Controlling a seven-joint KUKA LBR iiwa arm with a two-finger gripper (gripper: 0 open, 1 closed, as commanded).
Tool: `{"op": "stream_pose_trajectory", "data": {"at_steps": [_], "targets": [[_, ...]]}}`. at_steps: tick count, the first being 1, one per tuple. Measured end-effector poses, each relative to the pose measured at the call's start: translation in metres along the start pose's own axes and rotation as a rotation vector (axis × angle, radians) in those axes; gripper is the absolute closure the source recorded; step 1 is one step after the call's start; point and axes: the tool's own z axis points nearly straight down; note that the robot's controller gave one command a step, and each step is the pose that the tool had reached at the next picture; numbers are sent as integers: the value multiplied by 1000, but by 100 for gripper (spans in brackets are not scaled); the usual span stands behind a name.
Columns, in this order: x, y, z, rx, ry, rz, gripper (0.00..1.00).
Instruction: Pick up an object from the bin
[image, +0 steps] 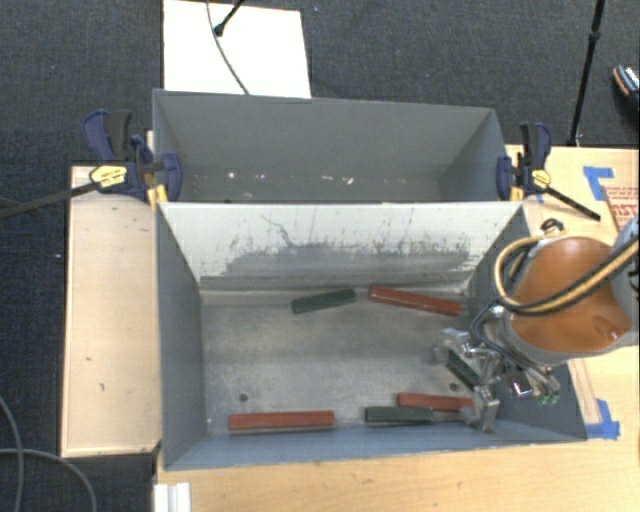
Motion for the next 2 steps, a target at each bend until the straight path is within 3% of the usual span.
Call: {"op": "stream_pose_trajectory", "data": {"at_steps": [1,2], "targets": [[-6,36,0,0,8,122,0],[-3,36,2,-2,16,124,100]]}}
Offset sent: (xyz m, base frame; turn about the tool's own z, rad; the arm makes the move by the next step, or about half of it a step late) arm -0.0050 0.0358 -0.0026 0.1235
